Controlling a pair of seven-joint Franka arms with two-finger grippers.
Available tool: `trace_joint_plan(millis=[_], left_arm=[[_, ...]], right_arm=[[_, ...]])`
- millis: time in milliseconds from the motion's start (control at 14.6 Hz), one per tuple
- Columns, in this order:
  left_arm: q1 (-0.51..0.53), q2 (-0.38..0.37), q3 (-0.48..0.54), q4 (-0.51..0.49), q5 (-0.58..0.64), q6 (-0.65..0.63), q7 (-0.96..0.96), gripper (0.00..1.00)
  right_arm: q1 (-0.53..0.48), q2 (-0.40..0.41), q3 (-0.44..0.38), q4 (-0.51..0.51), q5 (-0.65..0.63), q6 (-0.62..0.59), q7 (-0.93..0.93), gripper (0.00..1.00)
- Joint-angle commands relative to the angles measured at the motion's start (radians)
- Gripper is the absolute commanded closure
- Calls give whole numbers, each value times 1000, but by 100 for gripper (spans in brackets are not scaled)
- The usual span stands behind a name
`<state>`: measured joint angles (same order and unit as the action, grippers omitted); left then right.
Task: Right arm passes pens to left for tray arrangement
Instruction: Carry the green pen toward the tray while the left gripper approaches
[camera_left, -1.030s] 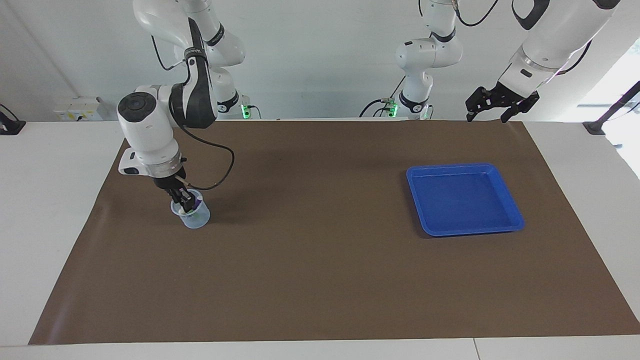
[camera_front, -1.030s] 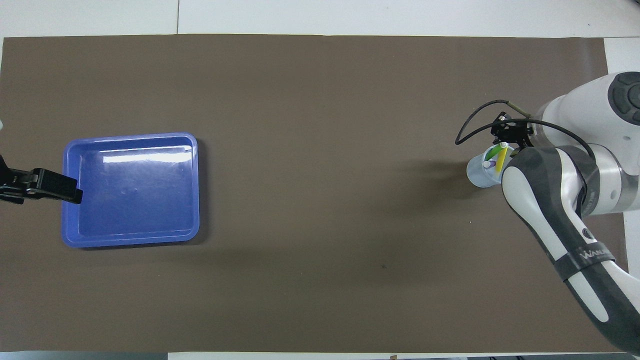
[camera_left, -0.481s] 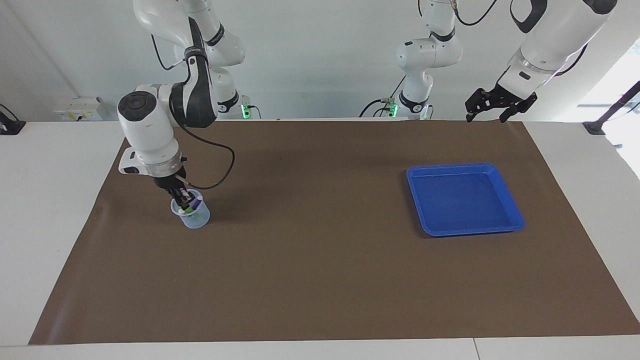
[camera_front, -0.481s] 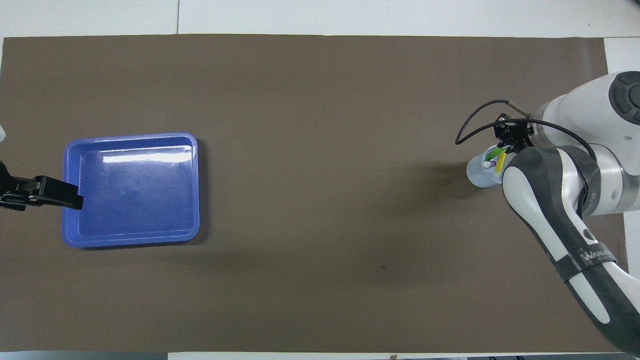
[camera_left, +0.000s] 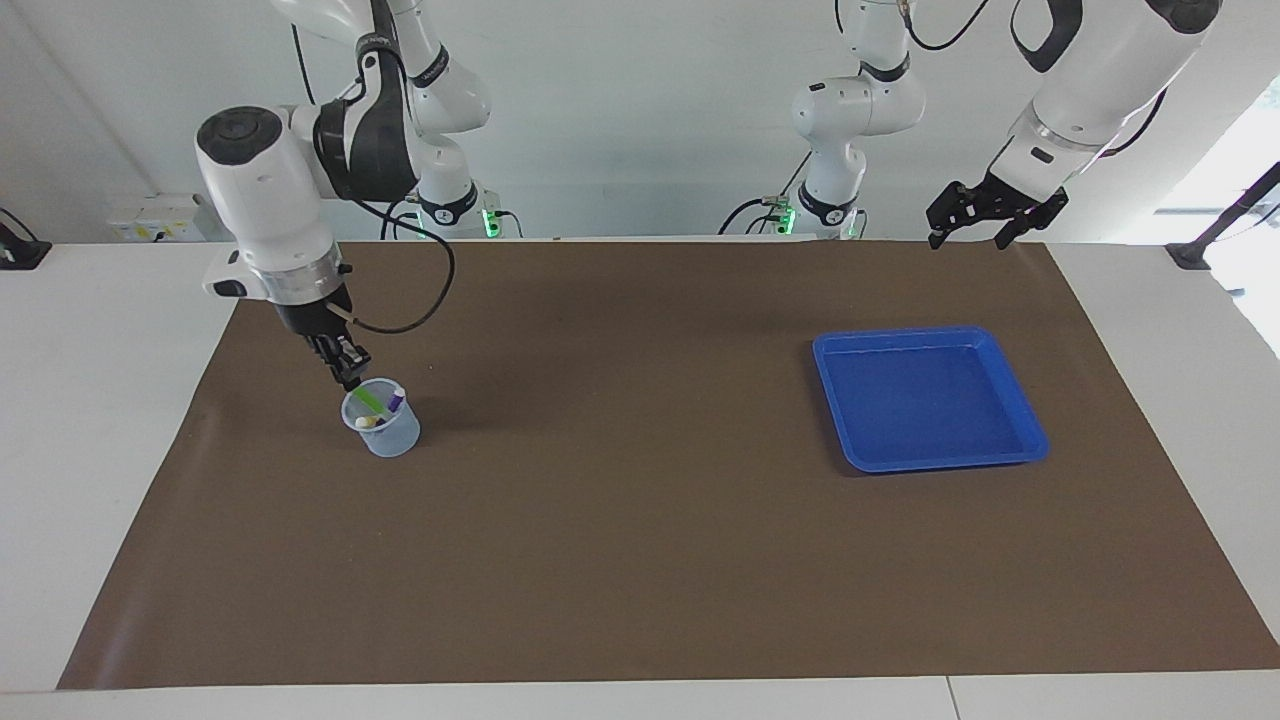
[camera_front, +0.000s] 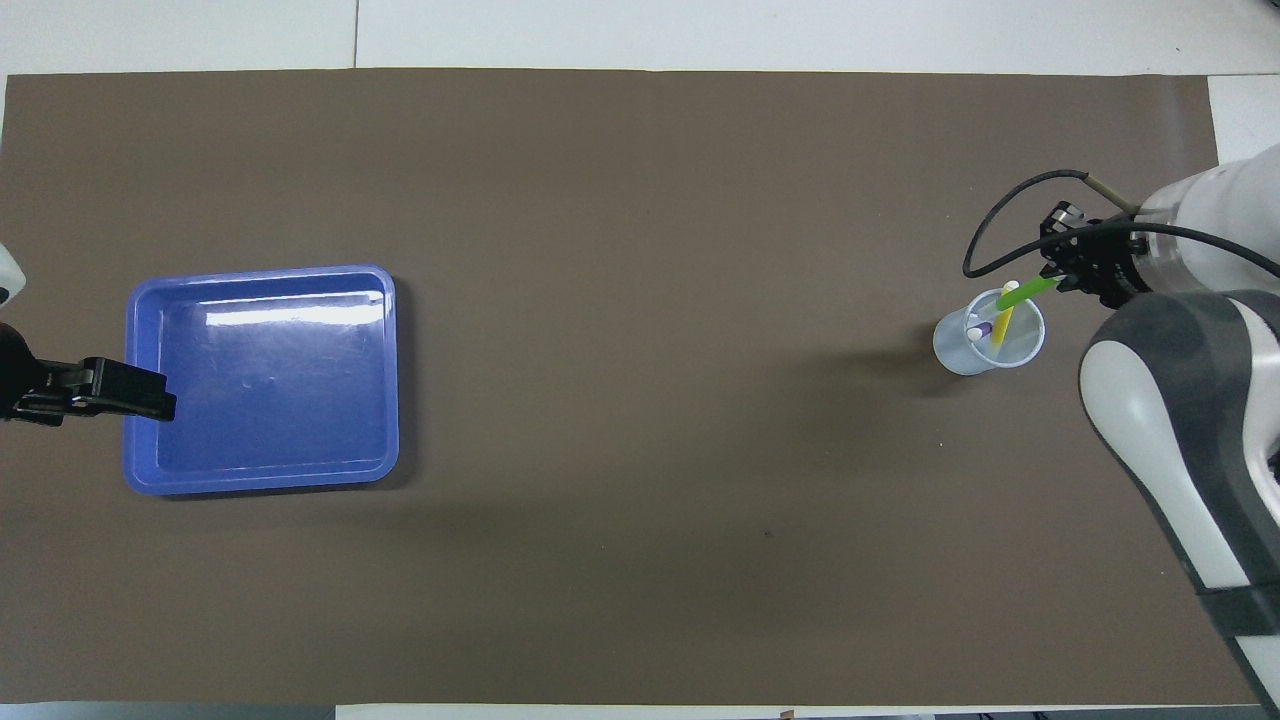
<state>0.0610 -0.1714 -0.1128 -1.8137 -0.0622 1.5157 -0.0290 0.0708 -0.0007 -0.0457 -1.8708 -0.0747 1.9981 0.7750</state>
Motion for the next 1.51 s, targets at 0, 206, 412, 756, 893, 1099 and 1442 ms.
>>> trace_joint_plan(millis=[0,206,412,756,893,1099,1442], left_arm=[[-3,-30,-7,-65,-36,66,-124,0],[-3,-27,-5,-76,-100,106,-189,0],[-3,-28,-7,-113,-154,199,-300,0],[-21,-25,-10,-116,-203,233,-443,0],[-29,-25,-10,-114,-218,233,-544,0],[-36,-16,-13,-99,-232,236,-724,0],[-84,1,-18,-58,-278,285,-1151,0]], right_arm=[[-11,-62,7,25,59,-71,-34,100],[-11,-62,15,74,189,-102,-26,100],[-9,-61,15,71,353,-70,36,100],[-8,-58,116,70,539,-26,356,100],[-8,-53,173,71,654,-10,463,100],[-5,-50,281,71,759,42,581,100],[0,66,450,182,788,154,777,100]])
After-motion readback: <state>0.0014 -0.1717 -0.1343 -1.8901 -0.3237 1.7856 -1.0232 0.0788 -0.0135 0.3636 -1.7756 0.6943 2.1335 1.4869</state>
